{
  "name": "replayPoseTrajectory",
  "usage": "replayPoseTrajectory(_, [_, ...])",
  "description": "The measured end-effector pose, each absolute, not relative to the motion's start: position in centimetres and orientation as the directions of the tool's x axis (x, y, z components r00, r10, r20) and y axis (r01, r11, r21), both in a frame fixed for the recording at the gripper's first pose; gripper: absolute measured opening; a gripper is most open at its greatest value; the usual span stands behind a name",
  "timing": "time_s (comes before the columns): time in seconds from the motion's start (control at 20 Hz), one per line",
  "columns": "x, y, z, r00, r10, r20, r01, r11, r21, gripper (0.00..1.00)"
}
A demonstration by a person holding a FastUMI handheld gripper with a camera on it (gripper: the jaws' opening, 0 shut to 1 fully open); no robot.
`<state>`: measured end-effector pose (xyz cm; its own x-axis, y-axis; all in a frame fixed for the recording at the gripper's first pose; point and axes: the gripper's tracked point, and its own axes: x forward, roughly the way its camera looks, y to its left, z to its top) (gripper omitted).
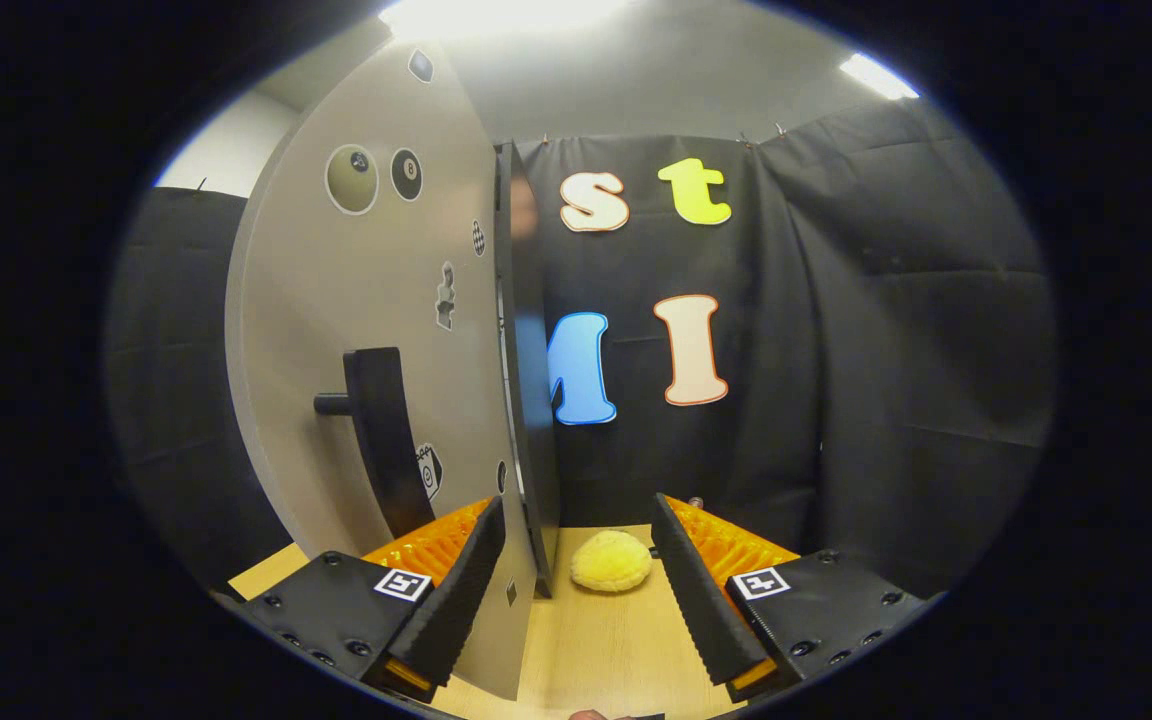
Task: Open the shoe cabinet door, grab the shoes and put them into the shoe cabinet, then close the shoe cabinet door.
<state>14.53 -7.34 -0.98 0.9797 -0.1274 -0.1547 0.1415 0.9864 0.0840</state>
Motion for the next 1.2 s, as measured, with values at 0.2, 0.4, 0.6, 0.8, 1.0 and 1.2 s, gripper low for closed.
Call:
replayPoseTrajectory(0.2, [13.7,-4.5,-0.8,0.972,-0.164,-0.170,0.178,0.981,0.077,0.94])
replayPoseTrajectory(0.4, [14.2,-0.6,-0.9,0.971,-0.136,-0.197,0.153,0.986,0.072,0.94])
replayPoseTrajectory(0.6, [15.4,3.9,-0.7,0.976,-0.112,-0.189,0.128,0.989,0.075,0.94])
replayPoseTrajectory(0.8, [18.0,8.3,-1.0,0.973,-0.052,-0.226,0.078,0.991,0.111,0.94])
replayPoseTrajectory(1.0, [21.0,12.6,-0.2,0.979,-0.032,-0.200,0.055,0.993,0.108,0.94])
replayPoseTrajectory(1.2, [25.0,17.3,-0.3,0.982,0.021,-0.188,0.000,0.994,0.109,0.95])
